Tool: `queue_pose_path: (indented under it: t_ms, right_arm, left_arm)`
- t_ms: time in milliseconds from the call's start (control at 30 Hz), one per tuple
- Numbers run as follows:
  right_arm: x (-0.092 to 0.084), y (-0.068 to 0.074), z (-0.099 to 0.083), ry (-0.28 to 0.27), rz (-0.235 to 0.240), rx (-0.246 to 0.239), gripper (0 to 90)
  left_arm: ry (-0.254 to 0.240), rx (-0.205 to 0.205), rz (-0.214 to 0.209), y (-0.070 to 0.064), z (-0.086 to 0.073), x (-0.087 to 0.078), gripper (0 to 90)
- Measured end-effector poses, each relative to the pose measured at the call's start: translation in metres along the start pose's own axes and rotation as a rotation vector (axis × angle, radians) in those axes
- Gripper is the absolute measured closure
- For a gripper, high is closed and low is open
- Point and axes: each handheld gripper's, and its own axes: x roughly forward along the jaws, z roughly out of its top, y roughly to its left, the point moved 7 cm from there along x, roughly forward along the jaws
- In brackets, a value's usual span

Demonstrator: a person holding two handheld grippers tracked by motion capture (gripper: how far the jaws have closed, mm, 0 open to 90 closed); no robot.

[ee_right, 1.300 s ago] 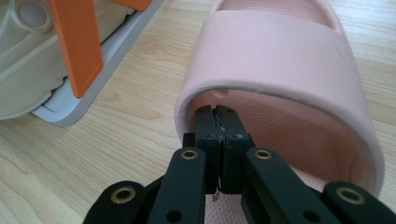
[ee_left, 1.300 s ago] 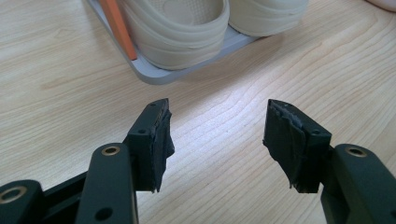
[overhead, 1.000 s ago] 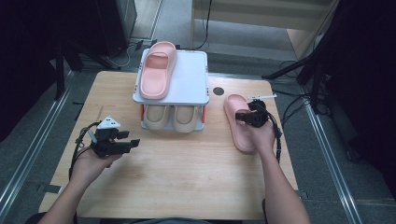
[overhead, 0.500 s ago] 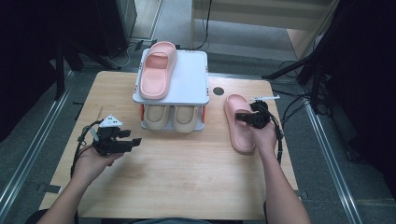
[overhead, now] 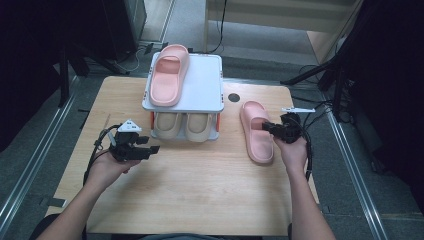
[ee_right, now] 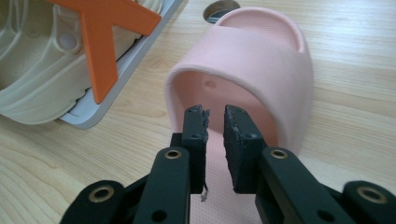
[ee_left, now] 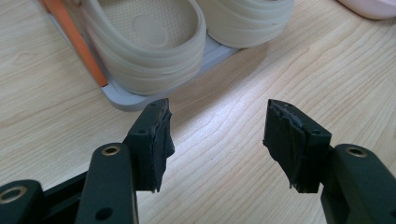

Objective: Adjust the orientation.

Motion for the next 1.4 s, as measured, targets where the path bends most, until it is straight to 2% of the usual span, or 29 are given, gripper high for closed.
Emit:
queue_pose_path:
  t_ms: [200,533,767,1233,1400]
  right_arm:
    - [-0.006,-0.012,-0.004,-0.019,-0.043,0.010,66.5]
    - [0.000,-0.030,-0.012,0.012,-0.079,0.045,55.8]
    - [0.006,-0.037,-0.014,0.010,-0.082,0.062,54.1]
    - [0.025,-0.036,-0.009,0.040,-0.092,0.045,53.9]
    - [0.027,-0.039,-0.005,0.025,-0.127,0.040,56.4]
  left_arm:
    - [0.010,0.011,-0.003,-0.002,0.001,0.004,41.2]
    - [0.014,0.003,0.003,0.000,0.000,0.003,40.9]
    - [0.023,-0.005,0.007,0.001,-0.004,0.001,40.2]
    - [0.016,-0.036,0.031,0.007,-0.014,-0.009,40.0]
    - [-0.011,-0.046,0.048,0.008,-0.015,-0.014,40.1]
